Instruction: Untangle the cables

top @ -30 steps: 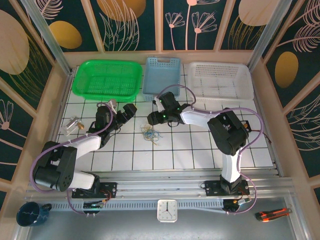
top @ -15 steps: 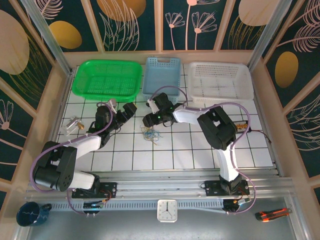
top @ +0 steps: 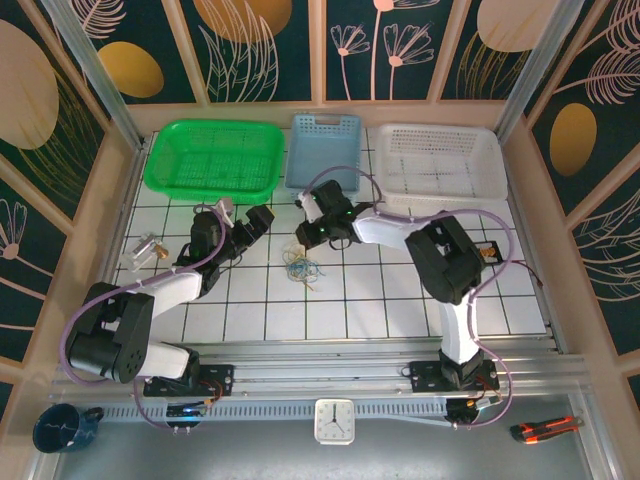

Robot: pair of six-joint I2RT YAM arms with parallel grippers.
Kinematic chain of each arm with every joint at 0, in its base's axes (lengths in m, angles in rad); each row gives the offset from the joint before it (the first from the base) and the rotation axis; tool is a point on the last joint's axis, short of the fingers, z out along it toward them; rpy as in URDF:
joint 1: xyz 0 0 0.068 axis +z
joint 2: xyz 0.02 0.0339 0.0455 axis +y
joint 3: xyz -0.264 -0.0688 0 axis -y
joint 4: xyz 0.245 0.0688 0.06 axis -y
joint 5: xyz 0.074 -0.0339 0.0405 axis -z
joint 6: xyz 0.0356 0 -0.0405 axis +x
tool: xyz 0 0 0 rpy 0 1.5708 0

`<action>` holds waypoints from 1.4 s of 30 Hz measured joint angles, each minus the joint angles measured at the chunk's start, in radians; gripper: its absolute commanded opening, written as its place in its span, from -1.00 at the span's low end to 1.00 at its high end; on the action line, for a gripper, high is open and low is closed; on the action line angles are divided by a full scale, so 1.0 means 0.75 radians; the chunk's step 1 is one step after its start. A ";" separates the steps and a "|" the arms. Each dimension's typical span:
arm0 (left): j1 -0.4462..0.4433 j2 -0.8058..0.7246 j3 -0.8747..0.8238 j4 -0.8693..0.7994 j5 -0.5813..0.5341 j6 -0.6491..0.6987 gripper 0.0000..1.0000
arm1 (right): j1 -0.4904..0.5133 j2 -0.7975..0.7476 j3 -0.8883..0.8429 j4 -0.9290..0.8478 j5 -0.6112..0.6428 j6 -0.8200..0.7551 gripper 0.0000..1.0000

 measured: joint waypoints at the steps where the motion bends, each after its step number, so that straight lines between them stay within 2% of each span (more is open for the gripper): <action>1: 0.000 0.000 0.000 0.000 0.002 0.006 0.98 | -0.011 -0.052 -0.024 0.003 0.001 0.008 -1.00; 7: 0.000 0.000 0.001 -0.002 0.036 0.104 0.98 | -0.077 -0.297 -0.140 0.062 0.010 0.061 -1.00; 15: -0.009 0.000 0.041 -0.042 0.084 0.306 0.98 | -0.101 -0.397 -0.223 0.110 0.034 0.166 -1.00; 24: -0.199 0.029 0.078 -0.061 0.057 0.435 0.98 | -0.101 -0.552 -0.278 0.123 0.095 0.288 -1.00; 30: -0.243 0.150 0.138 -0.064 0.033 0.473 0.97 | -0.101 -0.616 -0.303 0.154 0.101 0.337 -1.00; 36: -0.290 0.254 0.268 -0.082 0.026 0.539 0.86 | -0.101 -0.620 -0.332 0.179 0.099 0.373 -1.00; 42: -0.358 0.380 0.393 -0.095 0.020 0.595 0.53 | -0.101 -0.624 -0.344 0.181 0.090 0.401 -1.00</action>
